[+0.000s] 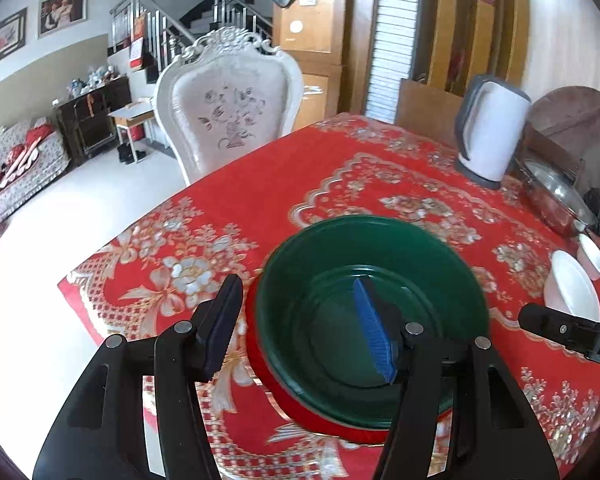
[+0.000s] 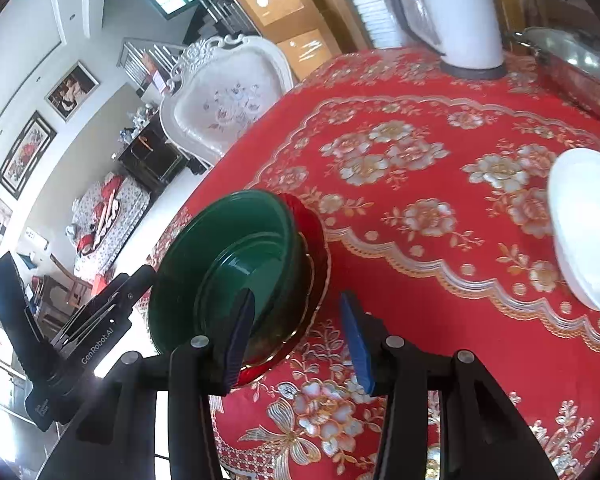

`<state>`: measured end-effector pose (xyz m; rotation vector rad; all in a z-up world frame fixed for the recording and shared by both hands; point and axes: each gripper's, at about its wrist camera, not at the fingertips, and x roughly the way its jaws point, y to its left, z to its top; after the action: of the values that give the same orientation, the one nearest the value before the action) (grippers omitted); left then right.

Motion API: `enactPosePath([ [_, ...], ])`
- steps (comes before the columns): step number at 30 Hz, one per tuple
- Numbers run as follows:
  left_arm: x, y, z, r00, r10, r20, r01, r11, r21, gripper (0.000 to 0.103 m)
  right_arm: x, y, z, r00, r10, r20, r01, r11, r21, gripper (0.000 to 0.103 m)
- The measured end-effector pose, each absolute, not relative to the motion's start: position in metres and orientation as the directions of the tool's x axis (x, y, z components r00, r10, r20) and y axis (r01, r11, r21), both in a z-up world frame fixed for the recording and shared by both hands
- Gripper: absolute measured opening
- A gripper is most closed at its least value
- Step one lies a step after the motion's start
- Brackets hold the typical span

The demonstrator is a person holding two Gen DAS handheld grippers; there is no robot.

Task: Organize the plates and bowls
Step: 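Open both grippers and withdraw from the green bowl, then reach both grippers to the rim of the large white plate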

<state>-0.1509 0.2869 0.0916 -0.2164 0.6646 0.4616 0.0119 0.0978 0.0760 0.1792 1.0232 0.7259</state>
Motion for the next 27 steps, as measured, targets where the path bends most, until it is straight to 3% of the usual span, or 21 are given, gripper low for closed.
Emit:
enactPosePath([
  [22,-0.105,0.187,0.106,0.759,0.201,-0.619,-0.273,0.962,-0.022,0.058,0.017,0.007,0.089,0.425,0.585,-0.691,-0.358,0.810,0.465,0.045],
  [27,-0.092,0.162,0.105,0.763,0.154,-0.628,-0.213,0.977,-0.020,0.058,0.018,-0.018,0.090,0.450,0.568,-0.689,-0.320,0.823,0.469,0.049],
])
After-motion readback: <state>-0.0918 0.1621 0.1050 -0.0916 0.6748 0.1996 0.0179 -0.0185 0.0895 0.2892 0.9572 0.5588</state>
